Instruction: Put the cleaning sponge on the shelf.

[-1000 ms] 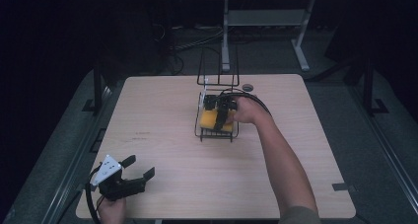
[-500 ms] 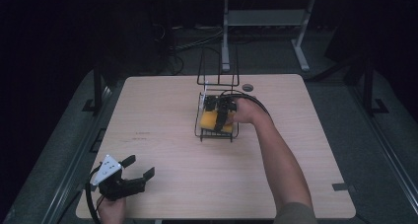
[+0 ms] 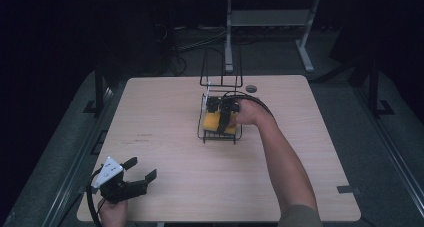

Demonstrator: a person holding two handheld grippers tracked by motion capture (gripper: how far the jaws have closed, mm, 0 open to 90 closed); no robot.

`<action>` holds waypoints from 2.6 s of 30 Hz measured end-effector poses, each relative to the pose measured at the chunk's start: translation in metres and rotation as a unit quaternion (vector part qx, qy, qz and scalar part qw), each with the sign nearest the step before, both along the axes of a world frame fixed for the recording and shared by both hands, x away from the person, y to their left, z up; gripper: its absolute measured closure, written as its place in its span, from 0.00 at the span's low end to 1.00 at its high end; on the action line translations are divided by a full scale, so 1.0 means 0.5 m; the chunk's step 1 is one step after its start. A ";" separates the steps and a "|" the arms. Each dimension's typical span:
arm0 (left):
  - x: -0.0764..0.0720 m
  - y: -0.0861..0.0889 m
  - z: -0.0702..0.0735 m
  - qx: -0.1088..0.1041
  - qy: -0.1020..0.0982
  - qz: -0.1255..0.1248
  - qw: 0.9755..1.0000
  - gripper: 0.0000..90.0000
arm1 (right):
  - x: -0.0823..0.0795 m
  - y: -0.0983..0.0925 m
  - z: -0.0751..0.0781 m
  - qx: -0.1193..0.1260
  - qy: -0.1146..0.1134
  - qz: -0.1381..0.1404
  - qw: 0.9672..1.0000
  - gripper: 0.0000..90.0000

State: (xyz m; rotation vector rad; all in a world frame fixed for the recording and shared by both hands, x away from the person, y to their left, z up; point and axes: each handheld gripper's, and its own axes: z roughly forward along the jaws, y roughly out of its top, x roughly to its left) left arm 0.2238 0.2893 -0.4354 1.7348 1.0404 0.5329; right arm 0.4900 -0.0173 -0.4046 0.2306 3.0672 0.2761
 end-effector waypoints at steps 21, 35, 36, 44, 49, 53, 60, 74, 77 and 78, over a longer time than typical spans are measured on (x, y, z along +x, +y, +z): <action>0.000 -0.002 0.000 -0.011 0.000 -0.002 1.000 0.14 | -0.028 0.001 0.039 -0.012 -0.025 0.004 1.000 0.18; 0.000 -0.006 0.000 -0.015 0.000 -0.006 1.000 0.14 | -0.061 0.002 0.066 -0.020 -0.040 0.012 0.999 0.18; 0.000 -0.006 0.000 -0.015 0.000 -0.006 1.000 0.14 | -0.063 0.002 0.067 -0.021 -0.041 0.014 0.999 0.18; 0.000 -0.005 0.001 -0.016 0.000 -0.005 1.000 0.14 | -0.078 0.013 0.070 -0.031 -0.043 0.039 0.998 0.18; -0.001 -0.005 0.001 -0.016 0.000 -0.006 1.000 0.14 | -0.094 0.020 0.066 -0.037 -0.041 0.040 0.998 0.18; -0.001 -0.005 0.001 -0.017 0.000 -0.005 1.000 0.14 | -0.111 0.023 0.066 -0.036 -0.038 0.045 0.998 0.17; -0.004 -0.005 0.002 -0.022 -0.005 -0.003 1.000 0.14 | -0.132 0.022 0.052 -0.037 -0.035 0.048 0.998 0.18; -0.003 -0.008 0.001 -0.016 -0.002 -0.004 1.000 0.14 | -0.171 0.012 0.053 -0.026 -0.032 0.046 0.998 0.18; -0.003 -0.007 0.001 -0.014 -0.001 -0.002 1.000 0.14 | -0.179 0.007 0.052 -0.020 -0.031 0.049 0.998 0.18; -0.003 -0.007 0.001 -0.014 -0.001 -0.001 1.000 0.14 | -0.184 0.004 0.049 -0.019 -0.031 0.052 0.998 0.18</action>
